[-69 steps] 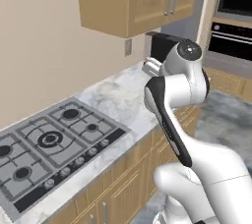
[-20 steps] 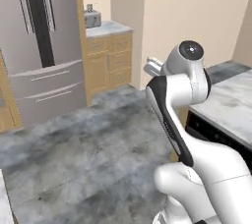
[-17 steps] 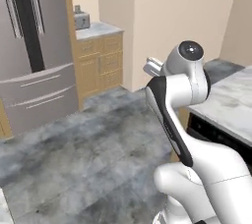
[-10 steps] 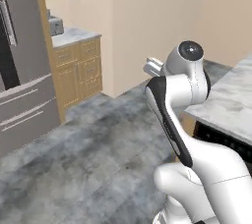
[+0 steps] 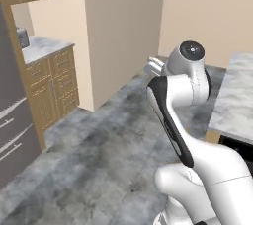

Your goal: The kettle is done boiling. Turn off the stove, then wait for 300 timesteps before moving the kettle to the dining table.

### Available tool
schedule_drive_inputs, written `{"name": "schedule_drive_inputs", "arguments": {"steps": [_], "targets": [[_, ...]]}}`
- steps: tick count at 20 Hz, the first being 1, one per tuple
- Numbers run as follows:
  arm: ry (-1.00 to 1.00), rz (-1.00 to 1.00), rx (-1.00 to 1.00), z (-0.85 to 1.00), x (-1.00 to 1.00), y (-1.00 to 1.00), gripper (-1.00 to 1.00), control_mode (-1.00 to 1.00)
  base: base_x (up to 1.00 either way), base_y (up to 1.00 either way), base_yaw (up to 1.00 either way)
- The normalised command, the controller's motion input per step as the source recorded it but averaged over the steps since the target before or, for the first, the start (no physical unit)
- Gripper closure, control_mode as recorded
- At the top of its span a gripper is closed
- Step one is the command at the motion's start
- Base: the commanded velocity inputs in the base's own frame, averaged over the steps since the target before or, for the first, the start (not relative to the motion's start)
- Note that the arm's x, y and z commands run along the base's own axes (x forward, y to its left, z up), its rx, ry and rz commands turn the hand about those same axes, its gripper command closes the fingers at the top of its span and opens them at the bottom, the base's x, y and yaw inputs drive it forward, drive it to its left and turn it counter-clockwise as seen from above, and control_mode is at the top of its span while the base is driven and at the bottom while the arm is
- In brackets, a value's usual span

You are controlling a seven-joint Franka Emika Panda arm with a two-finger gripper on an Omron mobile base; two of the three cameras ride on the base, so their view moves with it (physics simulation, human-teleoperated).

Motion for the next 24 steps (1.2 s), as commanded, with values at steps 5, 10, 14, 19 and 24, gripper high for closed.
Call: {"name": "schedule_drive_inputs", "arguments": {"steps": [5, 10, 14, 19, 24], "targets": [[0.00, 0.00, 0.00, 0.00, 0.00, 0.00, 1.00, 1.00, 0.68, 0.67, -0.43], [0.00, 0.00, 0.00, 0.00, 0.00, 0.00, 1.00, 1.00, 0.68, 0.65, -0.43], [0.00, 0.00, 0.00, 0.00, 0.00, 0.00, 1.00, 1.00, 0.69, 0.64, -0.44], [0.00, 0.00, 0.00, 0.00, 0.00, 0.00, 1.00, 1.00, 0.71, 0.63, -0.44], [0.00, 0.00, 0.00, 0.00, 0.00, 0.00, 1.00, 1.00, 0.73, 0.61, -0.45]]}}
